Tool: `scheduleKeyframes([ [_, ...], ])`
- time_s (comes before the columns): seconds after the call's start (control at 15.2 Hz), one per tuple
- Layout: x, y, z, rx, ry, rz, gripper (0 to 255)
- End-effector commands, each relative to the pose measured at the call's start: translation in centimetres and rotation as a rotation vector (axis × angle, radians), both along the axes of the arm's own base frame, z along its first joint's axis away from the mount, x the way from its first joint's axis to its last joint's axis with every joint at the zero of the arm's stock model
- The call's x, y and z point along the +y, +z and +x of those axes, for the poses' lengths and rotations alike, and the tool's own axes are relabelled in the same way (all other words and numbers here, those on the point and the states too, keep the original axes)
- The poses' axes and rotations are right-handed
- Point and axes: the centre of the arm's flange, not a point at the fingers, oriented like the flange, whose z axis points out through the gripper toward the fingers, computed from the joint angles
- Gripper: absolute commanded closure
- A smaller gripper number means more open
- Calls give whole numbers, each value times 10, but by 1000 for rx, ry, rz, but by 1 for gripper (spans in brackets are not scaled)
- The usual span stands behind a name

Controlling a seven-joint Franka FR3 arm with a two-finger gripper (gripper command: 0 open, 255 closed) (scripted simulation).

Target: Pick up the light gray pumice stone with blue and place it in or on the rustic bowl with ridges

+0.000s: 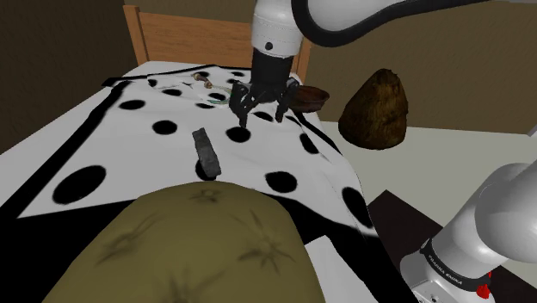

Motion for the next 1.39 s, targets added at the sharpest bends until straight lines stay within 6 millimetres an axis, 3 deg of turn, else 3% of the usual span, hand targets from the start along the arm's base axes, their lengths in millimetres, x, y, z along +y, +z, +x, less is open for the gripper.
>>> scheduleKeyframes([
  [0.0,25,-2,9,-3,-11,8,0],
  [0.46,98,-12,46,-14,-40,28,0],
  [0.92,100,-49,50,-14,-40,28,0],
  [1.32,100,-52,51,-14,-40,28,0],
])
